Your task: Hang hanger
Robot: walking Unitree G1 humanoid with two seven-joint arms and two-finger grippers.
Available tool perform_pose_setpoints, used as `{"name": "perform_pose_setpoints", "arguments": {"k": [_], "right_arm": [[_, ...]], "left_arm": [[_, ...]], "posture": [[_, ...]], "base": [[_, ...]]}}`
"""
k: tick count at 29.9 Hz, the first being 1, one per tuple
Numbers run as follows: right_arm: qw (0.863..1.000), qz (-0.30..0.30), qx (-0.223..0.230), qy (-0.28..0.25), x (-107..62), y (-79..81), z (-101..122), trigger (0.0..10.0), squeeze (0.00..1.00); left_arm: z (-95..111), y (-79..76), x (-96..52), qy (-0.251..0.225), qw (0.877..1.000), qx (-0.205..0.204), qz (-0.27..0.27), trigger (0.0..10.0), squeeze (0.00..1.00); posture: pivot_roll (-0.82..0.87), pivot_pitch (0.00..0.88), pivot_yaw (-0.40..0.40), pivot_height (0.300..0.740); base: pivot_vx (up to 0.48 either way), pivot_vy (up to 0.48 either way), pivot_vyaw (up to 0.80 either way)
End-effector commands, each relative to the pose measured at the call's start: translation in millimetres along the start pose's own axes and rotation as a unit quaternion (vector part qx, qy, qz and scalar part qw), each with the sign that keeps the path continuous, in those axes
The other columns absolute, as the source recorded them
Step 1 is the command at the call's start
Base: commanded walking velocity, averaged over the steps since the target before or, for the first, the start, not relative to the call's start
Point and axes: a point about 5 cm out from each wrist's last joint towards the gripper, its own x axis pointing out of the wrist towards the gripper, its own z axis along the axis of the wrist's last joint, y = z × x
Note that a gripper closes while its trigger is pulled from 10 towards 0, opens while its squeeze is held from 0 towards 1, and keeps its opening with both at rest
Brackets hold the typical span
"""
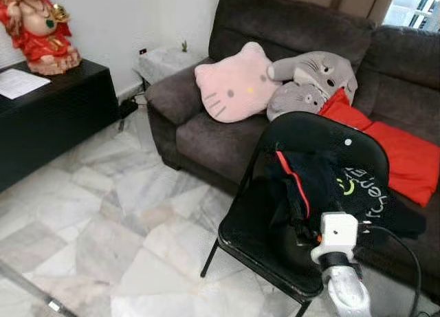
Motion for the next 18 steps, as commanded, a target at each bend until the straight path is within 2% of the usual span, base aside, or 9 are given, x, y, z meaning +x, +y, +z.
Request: {"name": "perform_pose_setpoints", "arguments": {"k": [1,5,10,15,17,18], "right_arm": [[1.0,-0.004,0.003,-0.021,2.7,5.5,9,10.0,0.0],[0.999,-0.038,-0.014,-0.023,-5.8,-2.4,9,10.0,0.0],[0.998,-0.048,-0.014,-0.029,-19.4,-6.3,12,10.0,0.0],[0.995,-0.024,-0.09,-0.047,-45.7,-7.5,23,10.0,0.0],[0.995,-0.024,-0.09,-0.047,-45.7,-7.5,23,10.0,0.0],[0.993,-0.007,-0.114,-0.031,-51.8,-5.7,20,10.0,0.0]], "left_arm": [[-16,5.5,-6.8,0.029,1.0,-0.001,0.006,10.0,0.0],[-16,5.6,-6.9,0.03,1.0,0.0,0.007,10.0,0.0],[-17,6.2,-7.0,0.031,0.999,0.001,0.008,10.0,0.0],[-16,7.1,-7.1,0.032,0.999,0.006,0.011,10.0,0.0],[-16,7.1,-7.1,0.032,0.999,0.006,0.011,10.0,0.0],[-16,7.3,-7.1,0.033,0.999,0.008,0.01,10.0,0.0]], "posture": [[0.04,0.076,-0.073,0.74],[0.05,0.077,-0.074,0.74],[0.05,0.079,-0.075,0.74],[0.03,0.081,-0.072,0.74],[0.03,0.081,-0.072,0.74],[0.03,0.082,-0.069,0.74]], "base": [[0.0,0.0,0.0],[0.0,0.0,0.0],[0.0,0.0,0.0],[0.0,0.0,0.0],[0.0,0.0,0.0],[0.0,0.0,0.0]]}}
